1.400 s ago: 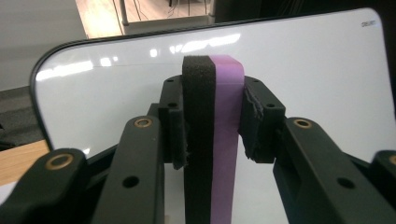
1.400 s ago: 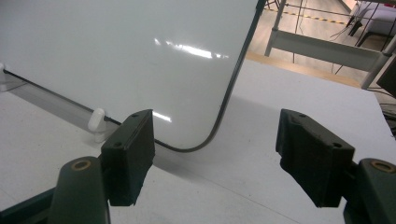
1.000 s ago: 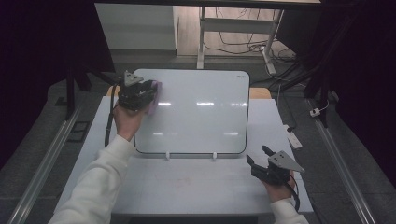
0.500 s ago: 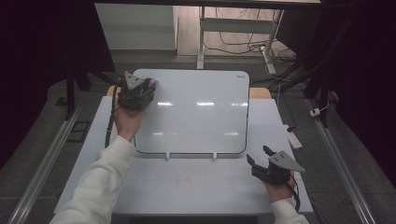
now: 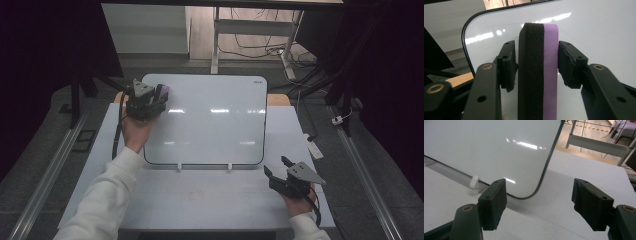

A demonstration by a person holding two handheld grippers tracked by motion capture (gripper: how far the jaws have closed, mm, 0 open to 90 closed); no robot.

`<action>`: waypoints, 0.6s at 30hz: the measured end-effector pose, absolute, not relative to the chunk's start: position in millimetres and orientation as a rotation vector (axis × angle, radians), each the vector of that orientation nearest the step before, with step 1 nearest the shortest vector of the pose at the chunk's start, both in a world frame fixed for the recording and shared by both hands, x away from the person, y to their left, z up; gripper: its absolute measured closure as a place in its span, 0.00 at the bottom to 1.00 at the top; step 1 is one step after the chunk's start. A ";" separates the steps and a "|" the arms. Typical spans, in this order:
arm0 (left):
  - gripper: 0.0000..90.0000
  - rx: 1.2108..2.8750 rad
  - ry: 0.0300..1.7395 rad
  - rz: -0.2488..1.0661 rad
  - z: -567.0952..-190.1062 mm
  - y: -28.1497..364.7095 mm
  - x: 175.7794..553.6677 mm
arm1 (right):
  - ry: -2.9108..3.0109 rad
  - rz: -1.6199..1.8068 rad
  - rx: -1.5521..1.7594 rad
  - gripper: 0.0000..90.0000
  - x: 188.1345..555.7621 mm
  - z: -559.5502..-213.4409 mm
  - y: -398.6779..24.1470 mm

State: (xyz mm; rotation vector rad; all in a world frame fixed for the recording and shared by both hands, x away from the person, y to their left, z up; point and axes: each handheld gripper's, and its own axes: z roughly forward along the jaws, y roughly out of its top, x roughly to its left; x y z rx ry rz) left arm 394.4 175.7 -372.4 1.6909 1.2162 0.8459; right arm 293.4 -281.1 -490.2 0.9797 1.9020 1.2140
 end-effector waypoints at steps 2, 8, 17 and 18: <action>0.52 1.685 1.213 0.830 -372.1 177.8 392.8 | 1.901 1.216 0.980 0.31 293.5 -490.1 -281.0; 0.42 1.720 1.133 0.757 -372.6 187.5 372.6 | 1.914 1.215 0.978 0.31 294.1 -490.2 -282.9; 0.36 1.811 1.047 0.554 -406.1 215.6 317.6 | 2.031 1.235 0.942 0.33 298.5 -490.0 -287.8; 0.36 1.819 1.045 0.536 -411.2 218.8 311.5 | 2.051 1.235 0.933 0.33 299.3 -490.5 -288.1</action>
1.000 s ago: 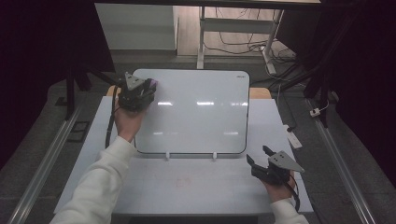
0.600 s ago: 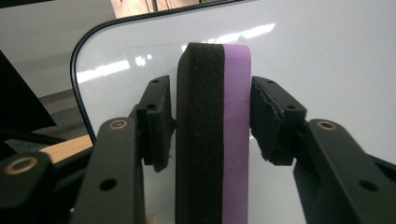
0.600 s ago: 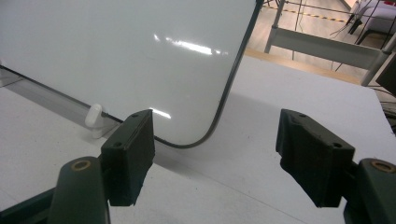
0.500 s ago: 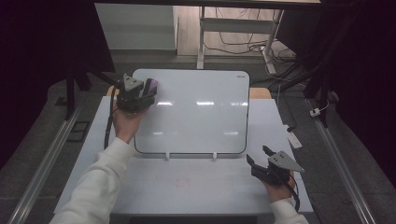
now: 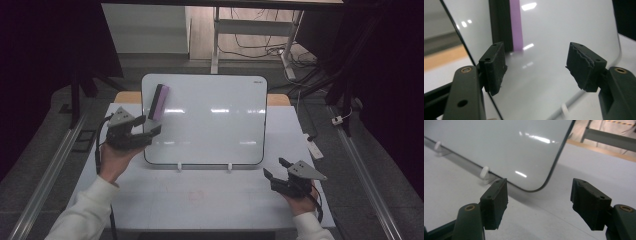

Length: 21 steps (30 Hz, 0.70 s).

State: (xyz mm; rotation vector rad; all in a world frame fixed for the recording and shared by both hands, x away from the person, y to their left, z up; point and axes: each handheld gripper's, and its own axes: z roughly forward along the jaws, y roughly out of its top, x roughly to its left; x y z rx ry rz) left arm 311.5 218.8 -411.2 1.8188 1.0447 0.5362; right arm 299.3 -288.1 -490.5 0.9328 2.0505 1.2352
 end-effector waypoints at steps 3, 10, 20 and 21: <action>0.36 1.831 1.045 0.452 -426.8 228.0 294.5 | 2.085 1.232 0.910 0.33 300.5 -491.3 -288.6; 0.35 1.872 1.037 0.356 -457.1 234.8 263.2 | 2.124 1.229 0.878 0.33 302.5 -489.5 -288.8; 0.33 1.910 1.049 0.337 -476.9 237.8 251.1 | 2.138 1.235 0.855 0.33 302.2 -488.1 -288.3; 0.33 1.910 1.050 0.336 -477.1 237.8 251.4 | 2.138 1.236 0.856 0.33 302.0 -487.6 -288.1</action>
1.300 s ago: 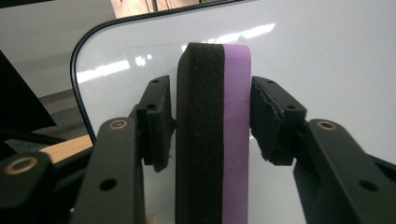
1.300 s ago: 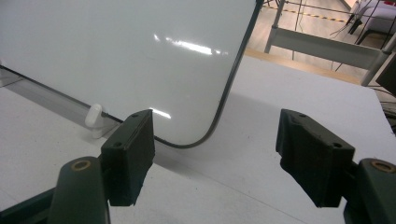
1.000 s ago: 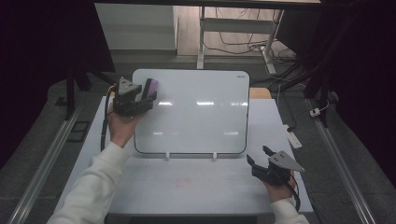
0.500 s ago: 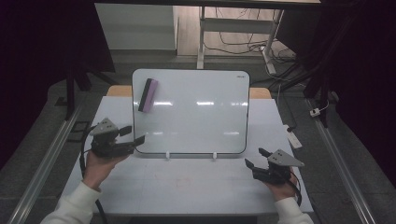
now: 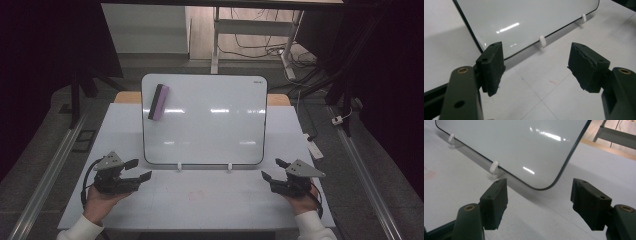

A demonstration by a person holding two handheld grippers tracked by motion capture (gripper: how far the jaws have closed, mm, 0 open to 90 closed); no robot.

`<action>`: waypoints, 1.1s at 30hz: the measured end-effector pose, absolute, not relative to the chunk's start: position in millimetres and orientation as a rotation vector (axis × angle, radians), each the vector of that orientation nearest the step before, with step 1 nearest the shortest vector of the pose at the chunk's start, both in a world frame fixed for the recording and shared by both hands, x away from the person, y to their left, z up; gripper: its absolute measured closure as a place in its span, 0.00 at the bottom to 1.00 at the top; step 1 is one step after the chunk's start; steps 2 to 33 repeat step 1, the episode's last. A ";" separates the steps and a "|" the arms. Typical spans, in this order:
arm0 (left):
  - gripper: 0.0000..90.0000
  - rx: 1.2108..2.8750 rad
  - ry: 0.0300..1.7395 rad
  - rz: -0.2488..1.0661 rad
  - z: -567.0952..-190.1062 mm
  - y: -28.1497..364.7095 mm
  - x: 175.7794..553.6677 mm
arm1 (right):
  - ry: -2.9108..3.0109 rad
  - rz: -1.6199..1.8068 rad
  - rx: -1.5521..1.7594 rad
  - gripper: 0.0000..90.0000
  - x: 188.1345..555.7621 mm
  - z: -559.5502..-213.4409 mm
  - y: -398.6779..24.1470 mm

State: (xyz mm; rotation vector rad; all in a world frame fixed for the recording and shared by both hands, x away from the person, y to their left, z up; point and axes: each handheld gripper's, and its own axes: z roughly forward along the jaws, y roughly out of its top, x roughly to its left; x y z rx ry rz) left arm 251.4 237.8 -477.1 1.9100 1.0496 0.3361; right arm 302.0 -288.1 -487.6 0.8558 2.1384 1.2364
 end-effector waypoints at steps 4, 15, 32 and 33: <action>0.33 1.910 1.050 0.335 -477.4 237.7 251.6 | 2.138 1.238 0.855 0.33 301.9 -487.1 -288.0; 0.33 1.910 1.050 0.335 -477.4 237.7 251.6 | 2.138 1.238 0.855 0.33 301.9 -487.1 -288.0; 0.33 1.910 1.050 0.335 -477.4 237.7 251.6 | 2.138 1.238 0.855 0.33 301.9 -487.1 -288.0; 0.33 1.910 1.050 0.335 -477.4 237.7 251.6 | 2.138 1.238 0.855 0.33 301.9 -487.1 -288.0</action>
